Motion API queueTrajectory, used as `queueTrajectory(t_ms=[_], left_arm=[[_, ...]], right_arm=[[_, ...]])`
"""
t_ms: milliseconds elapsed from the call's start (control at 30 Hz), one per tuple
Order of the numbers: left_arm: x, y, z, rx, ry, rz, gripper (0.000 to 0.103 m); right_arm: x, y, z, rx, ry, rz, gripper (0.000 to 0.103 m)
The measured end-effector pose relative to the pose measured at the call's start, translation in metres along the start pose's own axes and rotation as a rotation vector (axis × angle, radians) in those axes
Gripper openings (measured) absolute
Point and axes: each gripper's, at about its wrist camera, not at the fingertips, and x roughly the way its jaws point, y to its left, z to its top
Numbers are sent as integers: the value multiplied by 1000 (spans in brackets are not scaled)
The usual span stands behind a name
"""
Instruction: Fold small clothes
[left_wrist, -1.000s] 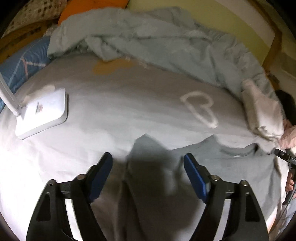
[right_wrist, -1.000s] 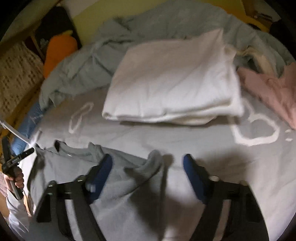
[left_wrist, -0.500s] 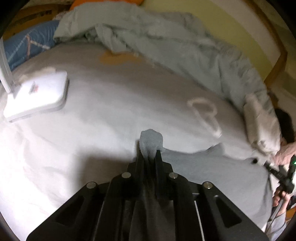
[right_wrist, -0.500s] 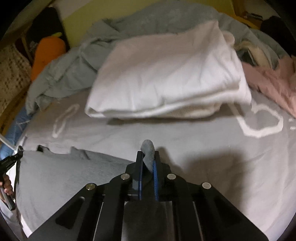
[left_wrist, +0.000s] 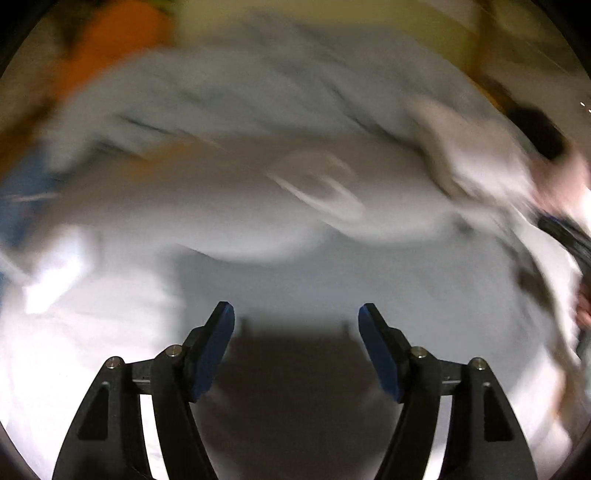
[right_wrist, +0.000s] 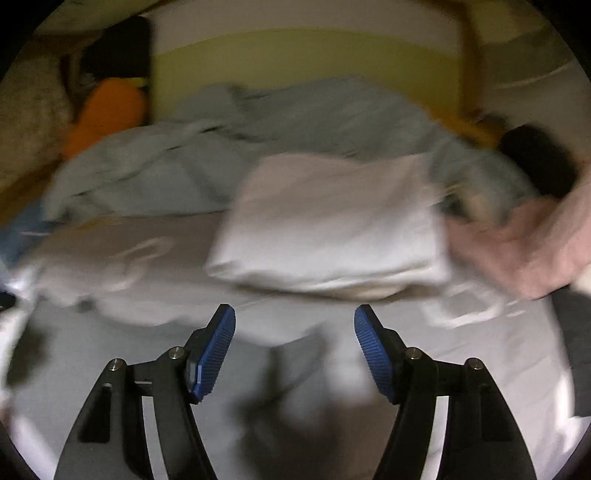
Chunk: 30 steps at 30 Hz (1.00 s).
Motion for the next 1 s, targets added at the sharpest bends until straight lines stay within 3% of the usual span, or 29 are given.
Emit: queueTrajectory(t_ms=[33,133,200,300,433,533,700,833,1000], left_arm=[[6,-14,-4,27,19,-39,69],[37,-35,-9,28,91,-11,69],[54,-36,-9,17,70,31,69],[62,-26,-5,23,-14,32,70],[66,-7,1,-33,-16,31,70],[61,-1,0,-48,-18,113,70],[37,16,-20,-95,-54,164,70],[11,17,-37,-115,-92,227,71],[-24,15,-67,-170,-130,187,76]], right_arm=[[4,10,-4,1,49,17,70],[40,40,-26,-23,266,78,72],[60,50,-35,-12,310,72,72],[78,49,-30,-46,311,31,73],[86,33,-23,15,308,35,73],[87,17,-18,57,299,39,71],[77,2,-17,54,299,-23,71],[54,-3,-22,24,252,-78,71],[-11,-1,-41,61,154,-37,72]])
